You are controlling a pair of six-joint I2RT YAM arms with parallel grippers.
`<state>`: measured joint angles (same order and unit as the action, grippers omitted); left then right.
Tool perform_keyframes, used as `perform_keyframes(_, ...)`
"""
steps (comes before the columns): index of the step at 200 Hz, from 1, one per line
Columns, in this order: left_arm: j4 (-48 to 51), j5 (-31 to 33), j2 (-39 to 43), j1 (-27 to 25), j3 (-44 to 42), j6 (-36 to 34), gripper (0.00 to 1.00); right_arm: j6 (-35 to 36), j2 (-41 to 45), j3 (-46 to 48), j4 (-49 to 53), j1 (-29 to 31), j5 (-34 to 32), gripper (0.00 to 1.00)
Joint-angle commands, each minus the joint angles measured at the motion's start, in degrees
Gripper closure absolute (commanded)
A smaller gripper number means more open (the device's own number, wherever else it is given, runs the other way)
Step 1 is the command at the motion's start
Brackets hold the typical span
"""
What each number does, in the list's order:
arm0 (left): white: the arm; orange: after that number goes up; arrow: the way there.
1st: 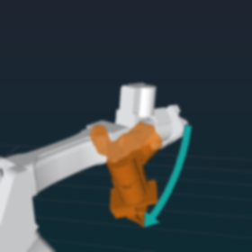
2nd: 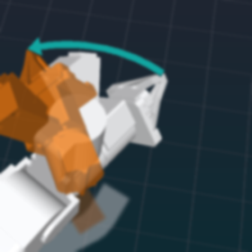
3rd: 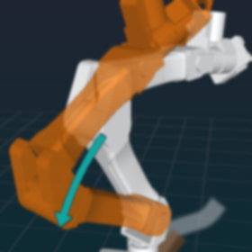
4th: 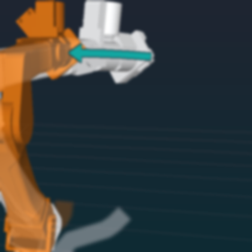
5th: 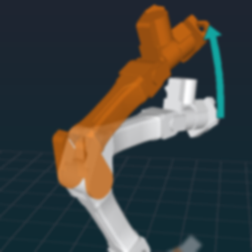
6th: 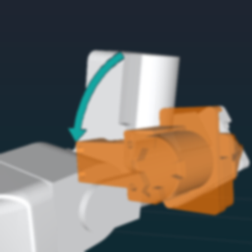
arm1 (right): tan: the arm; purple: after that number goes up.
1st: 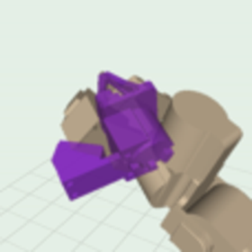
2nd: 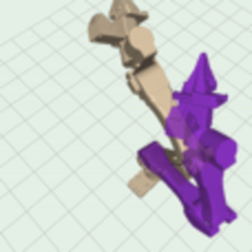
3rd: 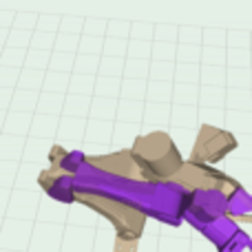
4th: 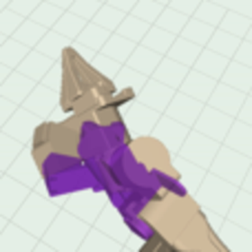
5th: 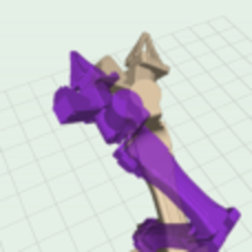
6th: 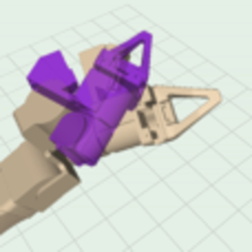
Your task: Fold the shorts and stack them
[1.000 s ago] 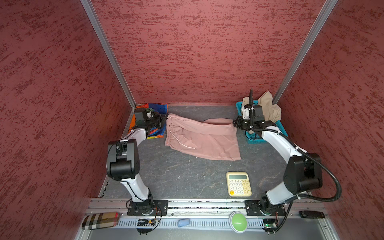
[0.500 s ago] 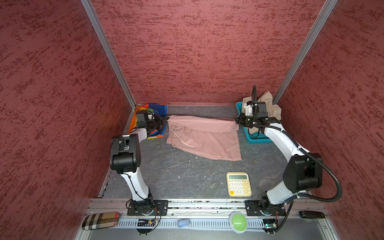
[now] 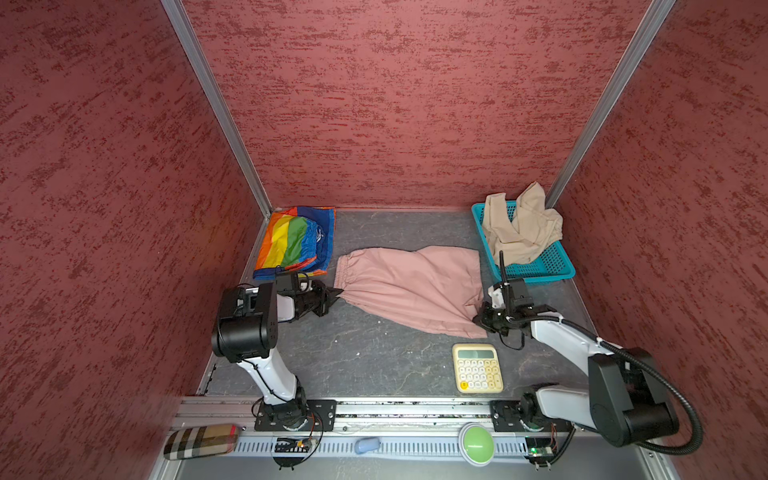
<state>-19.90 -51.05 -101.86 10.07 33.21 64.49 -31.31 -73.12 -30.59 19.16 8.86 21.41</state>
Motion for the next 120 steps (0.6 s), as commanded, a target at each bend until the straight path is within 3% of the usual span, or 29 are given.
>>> perform_keyframes(1, -4.15, 1.93, -3.22, 1.18, -0.04, -0.24, 1.00, -1.01, 1.16, 1.26, -3.14, 0.18, -2.97, 1.00)
perform_keyframes(41, 1.16, 3.02, -1.11, 2.30, 2.48, -3.12, 1.00, -1.82, 0.56, 3.17, -4.40, 1.24, -4.80, 1.00)
perform_keyframes(64, 5.02, 4.47, 1.65, 2.67, 3.71, -4.74, 1.00, -1.68, -4.40, 1.08, -6.81, 1.41, -4.91, 1.00)
perform_keyframes(120, -3.79, 4.11, 2.10, 4.06, -2.38, 1.01, 1.00, 1.86, -25.10, -20.44, -5.54, 1.30, -5.79, 1.00)
